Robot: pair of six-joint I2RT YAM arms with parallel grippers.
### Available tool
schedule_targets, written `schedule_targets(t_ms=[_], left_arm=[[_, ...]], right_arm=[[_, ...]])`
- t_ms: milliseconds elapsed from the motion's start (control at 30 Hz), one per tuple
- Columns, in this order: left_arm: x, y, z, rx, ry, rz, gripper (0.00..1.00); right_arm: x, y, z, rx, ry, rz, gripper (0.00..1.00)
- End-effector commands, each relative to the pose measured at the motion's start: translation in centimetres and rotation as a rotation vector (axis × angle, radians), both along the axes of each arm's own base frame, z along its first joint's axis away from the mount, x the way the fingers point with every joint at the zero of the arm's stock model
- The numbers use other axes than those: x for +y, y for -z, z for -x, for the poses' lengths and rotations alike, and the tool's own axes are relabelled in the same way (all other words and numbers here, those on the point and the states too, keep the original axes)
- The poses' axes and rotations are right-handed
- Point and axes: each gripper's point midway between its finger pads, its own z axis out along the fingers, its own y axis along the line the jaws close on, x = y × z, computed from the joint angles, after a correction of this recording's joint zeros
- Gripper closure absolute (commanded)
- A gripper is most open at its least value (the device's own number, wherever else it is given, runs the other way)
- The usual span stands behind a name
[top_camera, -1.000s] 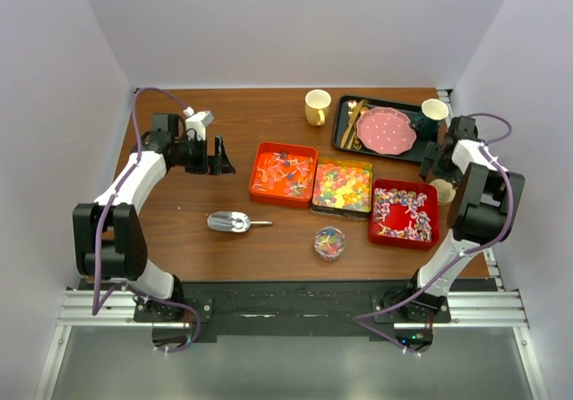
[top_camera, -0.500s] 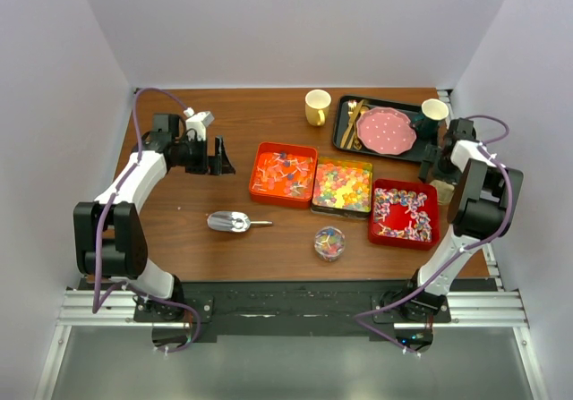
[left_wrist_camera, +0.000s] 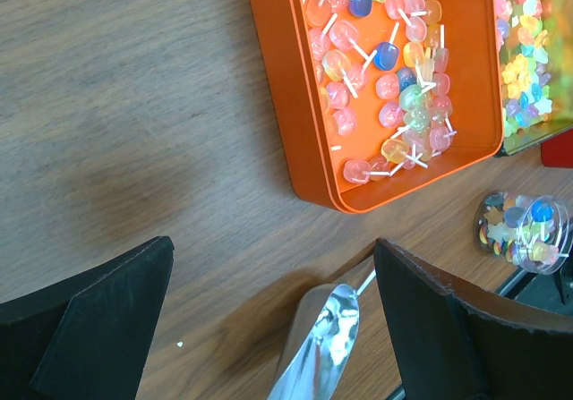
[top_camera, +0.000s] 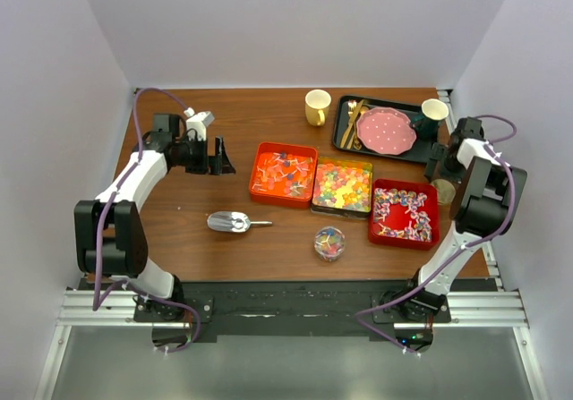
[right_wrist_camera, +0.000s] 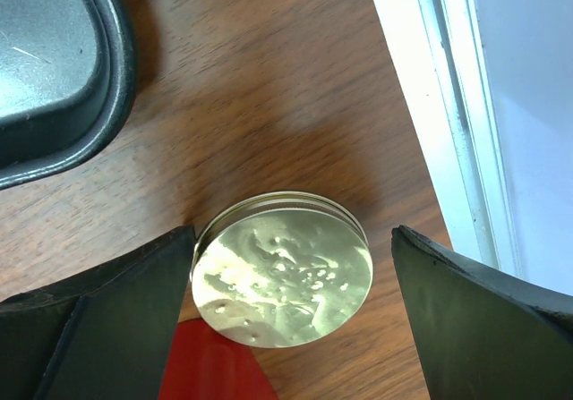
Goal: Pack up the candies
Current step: Pick up the bottle lid at the center of the board.
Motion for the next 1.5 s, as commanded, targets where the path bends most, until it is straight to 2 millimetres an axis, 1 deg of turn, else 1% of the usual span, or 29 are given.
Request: schedule_targets(t_ms=[0, 300, 400, 600, 700, 767, 967, 1067, 1100, 1167, 1200, 1233, 1267, 1367, 1400, 1433, 1467], left_arm=[[-0.3, -0.7, -1.2, -0.049, 0.019, 0.005, 0.01], [-0.4, -0.8, -1.6, -0.054, 0.019, 0.011, 0.01], [-0.4, -0.6, -1.6, -0.048, 0.017, 0.015, 0.01], [-0.6, -0.5, -1.8, -0.050, 0.015, 0.026, 0.02], [-0.6, -0.4, -1.8, -0.049, 0.014, 0.029, 0.02], [-0.6, -0.4, -1.7, -0.046, 0.013, 0.032, 0.02], [-0.6, -0.6, -1.7, -0.052, 0.011, 0.029, 0.01], [-0.5, -0.7, -1.6, -0.055, 0.011, 0.027, 0.02], [-0.5, -0.6, -1.6, -0.055, 0.011, 0.027, 0.01], [-0.5, -0.6, -1.5, -0.056, 0.010, 0.026, 0.02], [-0.5, -0.6, -1.5, -0.059, 0.009, 0.025, 0.02], [-0.5, -0.8, -1.5, -0.061, 0.008, 0.026, 0.02], [-0.5, -0.8, -1.5, -0.064, 0.007, 0.023, 0.02], [-0.4, -0.9, -1.3, -0.068, 0.006, 0.022, 0.02], [-0.4, -0.9, -1.2, -0.068, 0.004, 0.022, 0.02], [-0.4, -0.9, -1.2, -0.070, 0.004, 0.022, 0.02], [-0.4, -1.1, -1.1, -0.073, 0.003, 0.023, 0.02]], right_arm=[[0.8, 1.0, 1.5, 0.077, -0.012, -0.053, 0.04], [2.0, 1.8, 3.1, 0.115, -0.004, -0.099, 0.04], [2.3, 1.7, 3.5, 0.114, -0.007, -0.104, 0.04], [3.0, 2.5, 5.5, 0.155, -0.006, -0.121, 0.04], [3.2, 2.8, 5.8, 0.165, -0.002, -0.126, 0.04], [3.4, 3.0, 5.7, 0.164, -0.007, -0.143, 0.07], [4.1, 4.1, 5.8, 0.202, 0.019, -0.202, 0.09], [4.4, 4.1, 5.9, 0.204, 0.019, -0.228, 0.11], [4.6, 4.1, 5.9, 0.201, 0.013, -0.242, 0.16], [4.7, 4.1, 5.9, 0.200, -0.001, -0.246, 0.21], [4.7, 4.0, 5.8, 0.192, -0.008, -0.249, 0.24], [4.6, 3.7, 5.6, 0.185, -0.020, -0.244, 0.29], [4.5, 3.5, 5.5, 0.178, -0.026, -0.238, 0.31], [4.1, 1.8, 4.7, 0.110, -0.048, -0.200, 0.34], [3.8, 1.0, 4.1, 0.071, -0.054, -0.176, 0.35], [3.5, -0.5, 3.5, 0.021, -0.059, -0.156, 0.35], [3.5, -1.4, 3.0, -0.012, -0.064, -0.151, 0.35]])
